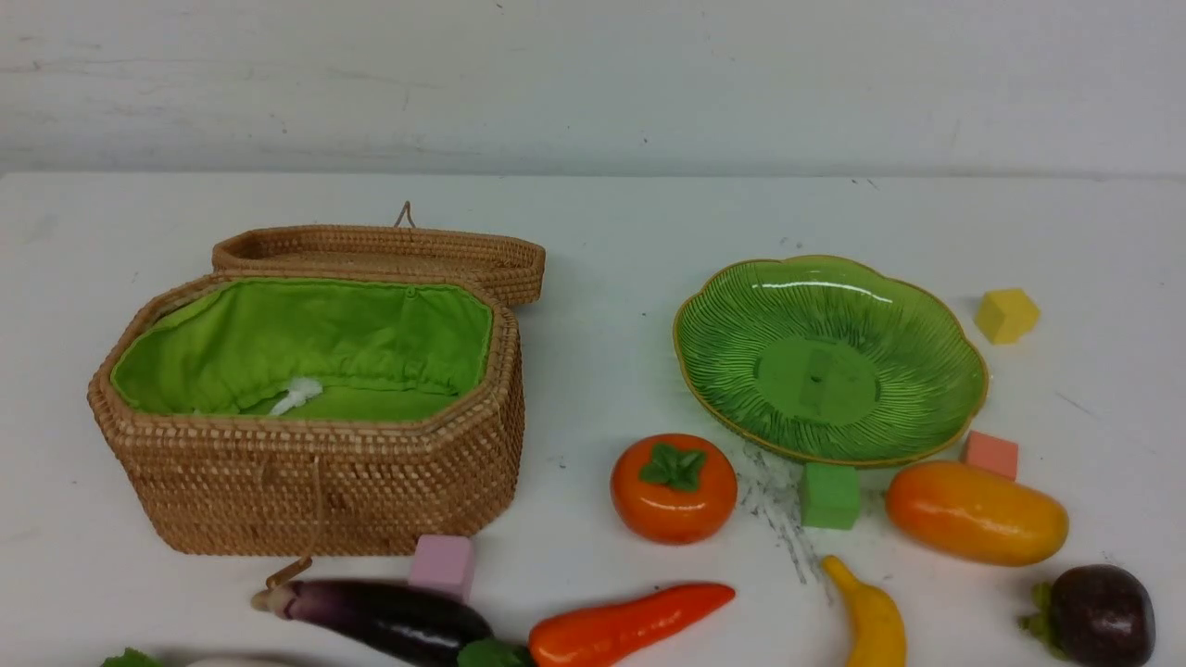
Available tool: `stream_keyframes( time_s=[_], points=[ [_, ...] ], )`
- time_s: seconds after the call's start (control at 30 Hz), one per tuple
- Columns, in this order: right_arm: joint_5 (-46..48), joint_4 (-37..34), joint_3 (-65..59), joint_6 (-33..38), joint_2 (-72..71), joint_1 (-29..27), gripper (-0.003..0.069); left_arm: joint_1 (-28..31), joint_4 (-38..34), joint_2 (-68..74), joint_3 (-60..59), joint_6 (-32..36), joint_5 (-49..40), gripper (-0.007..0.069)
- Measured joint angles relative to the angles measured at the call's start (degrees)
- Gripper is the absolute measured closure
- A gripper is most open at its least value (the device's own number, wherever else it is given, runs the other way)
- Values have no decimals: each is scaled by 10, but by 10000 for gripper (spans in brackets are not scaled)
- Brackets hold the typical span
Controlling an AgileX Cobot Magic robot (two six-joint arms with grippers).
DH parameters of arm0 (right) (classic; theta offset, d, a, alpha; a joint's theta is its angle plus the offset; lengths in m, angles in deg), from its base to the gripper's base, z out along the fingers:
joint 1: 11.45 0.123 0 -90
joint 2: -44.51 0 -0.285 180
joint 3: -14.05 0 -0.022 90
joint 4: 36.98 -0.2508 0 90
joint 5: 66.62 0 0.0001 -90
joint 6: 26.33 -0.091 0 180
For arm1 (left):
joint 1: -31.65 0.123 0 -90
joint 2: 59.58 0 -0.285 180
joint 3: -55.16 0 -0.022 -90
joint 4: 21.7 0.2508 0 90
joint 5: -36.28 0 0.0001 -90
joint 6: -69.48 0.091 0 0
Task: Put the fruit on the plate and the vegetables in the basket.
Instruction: Take a daikon with your left arm and place it on the basket on the left.
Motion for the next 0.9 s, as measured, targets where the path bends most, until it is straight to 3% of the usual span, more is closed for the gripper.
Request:
stream_keyframes(
  time_s=[0.73, 0.9],
  points=[
    [0, 0, 0, 0, 0, 0, 414, 0, 0, 0, 0, 0, 6, 386],
    [0, 0, 0, 0, 0, 0, 414, 0, 0, 0, 0, 0, 109, 386]
  ],
)
